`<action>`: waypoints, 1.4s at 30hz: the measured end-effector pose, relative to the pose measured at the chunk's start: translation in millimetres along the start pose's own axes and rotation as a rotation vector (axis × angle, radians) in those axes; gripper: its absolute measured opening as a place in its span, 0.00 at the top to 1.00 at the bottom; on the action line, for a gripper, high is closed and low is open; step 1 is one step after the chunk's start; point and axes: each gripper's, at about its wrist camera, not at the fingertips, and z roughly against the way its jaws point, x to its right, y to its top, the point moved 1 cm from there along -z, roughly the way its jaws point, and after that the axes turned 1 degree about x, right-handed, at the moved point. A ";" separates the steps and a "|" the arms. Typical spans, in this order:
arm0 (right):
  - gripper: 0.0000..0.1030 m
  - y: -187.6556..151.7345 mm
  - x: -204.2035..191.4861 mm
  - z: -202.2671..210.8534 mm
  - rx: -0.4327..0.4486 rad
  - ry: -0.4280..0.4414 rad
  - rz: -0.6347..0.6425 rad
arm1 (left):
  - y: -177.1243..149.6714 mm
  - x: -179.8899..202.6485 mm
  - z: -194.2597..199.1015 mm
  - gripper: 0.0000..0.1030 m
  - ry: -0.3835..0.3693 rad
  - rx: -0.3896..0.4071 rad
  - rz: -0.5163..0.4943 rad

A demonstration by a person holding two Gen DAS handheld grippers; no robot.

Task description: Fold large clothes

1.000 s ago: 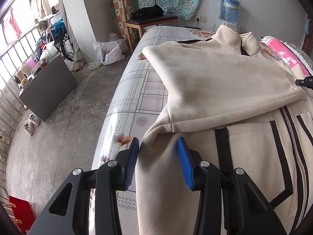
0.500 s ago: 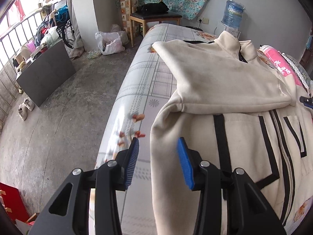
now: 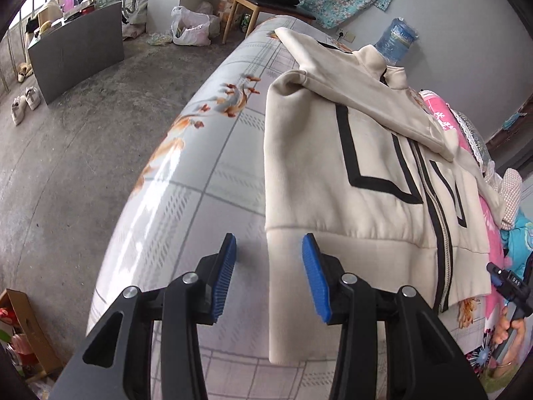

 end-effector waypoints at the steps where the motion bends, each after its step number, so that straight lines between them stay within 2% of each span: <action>1: 0.42 -7.8 1.5 4.4 0.004 -0.001 -0.004 | -6.8 1.6 2.8 0.61 -0.006 0.001 0.003; 3: 0.44 -21.0 3.7 13.3 0.007 0.004 -0.018 | -17.7 5.2 7.1 0.61 -0.020 0.002 0.002; 4: 0.50 -24.1 4.4 17.0 0.010 0.003 -0.022 | -23.1 6.3 9.0 0.61 -0.026 0.003 0.004; 6: 0.57 -29.3 2.9 25.1 0.024 0.014 -0.025 | -29.6 8.3 11.5 0.61 -0.038 0.007 0.004; 11: 0.57 -27.9 0.0 22.9 0.040 0.064 0.000 | -30.1 6.0 10.9 0.61 -0.071 0.011 0.021; 16: 0.56 -19.5 -5.7 17.2 0.045 0.064 0.024 | -26.1 4.9 8.7 0.61 -0.106 0.007 0.045; 19: 0.58 -19.8 -8.3 15.7 0.027 0.117 0.013 | -27.9 5.7 8.9 0.61 -0.099 0.018 0.054; 22: 0.58 -19.6 -11.9 12.9 0.027 0.102 0.022 | -29.0 9.1 9.0 0.62 -0.071 0.029 0.041; 24: 0.58 -18.6 -11.8 10.9 0.028 0.105 0.018 | -28.2 11.9 8.3 0.67 -0.031 0.032 0.020; 30: 0.59 -20.5 -17.1 8.2 0.016 0.104 0.047 | -26.9 10.5 6.9 0.80 0.009 0.034 0.024; 31: 0.67 -20.4 -18.6 5.2 0.011 0.103 0.051 | -27.0 10.6 6.7 0.81 0.017 0.036 0.023; 33: 0.74 -20.2 -21.2 -1.8 -0.006 0.108 0.051 | -27.6 12.2 6.6 0.87 0.045 0.040 0.010; 34: 0.84 -20.5 -22.9 -3.8 -0.004 0.096 0.055 | -28.2 13.1 7.2 0.88 0.060 0.043 -0.001; 36: 0.93 -21.7 -25.3 -3.3 0.004 0.069 0.063 | -29.8 15.0 9.9 0.94 0.081 0.055 -0.024; 42: 0.97 -28.0 -37.1 29.2 0.064 0.061 0.100 | -32.0 22.5 40.5 0.96 0.079 0.125 -0.081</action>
